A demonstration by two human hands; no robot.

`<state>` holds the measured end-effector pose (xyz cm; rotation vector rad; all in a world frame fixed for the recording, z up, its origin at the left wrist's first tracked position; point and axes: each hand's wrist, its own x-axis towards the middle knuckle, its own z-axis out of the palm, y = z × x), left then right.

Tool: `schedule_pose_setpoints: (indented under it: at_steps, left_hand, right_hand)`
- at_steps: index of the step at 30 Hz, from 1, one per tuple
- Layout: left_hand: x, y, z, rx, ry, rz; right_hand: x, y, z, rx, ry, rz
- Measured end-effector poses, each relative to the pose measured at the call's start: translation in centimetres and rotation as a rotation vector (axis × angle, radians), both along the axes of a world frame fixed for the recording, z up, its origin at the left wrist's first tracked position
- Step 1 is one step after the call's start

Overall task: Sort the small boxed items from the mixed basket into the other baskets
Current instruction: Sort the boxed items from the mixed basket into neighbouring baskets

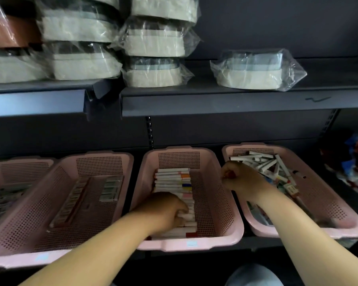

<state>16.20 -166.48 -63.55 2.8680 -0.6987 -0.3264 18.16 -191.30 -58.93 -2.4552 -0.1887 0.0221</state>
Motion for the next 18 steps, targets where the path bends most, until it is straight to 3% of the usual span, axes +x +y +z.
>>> schedule_pose_setpoints:
  at_steps: [7,10,18]
  left_hand:
    - [0.7,0.1,2.4,-0.457,-0.114,0.189]
    - [0.7,0.3,3.9,-0.638,-0.166,0.242]
    - [-0.2,4.0,6.3,-0.757,-0.238,0.342]
  right_hand:
    - [-0.4,2.7,0.7,0.435,0.088,0.057]
    - [-0.6,4.6,1.4,0.425,0.004,0.107]
    - [-0.1,11.0,2.6,0.416,-0.096,0.210]
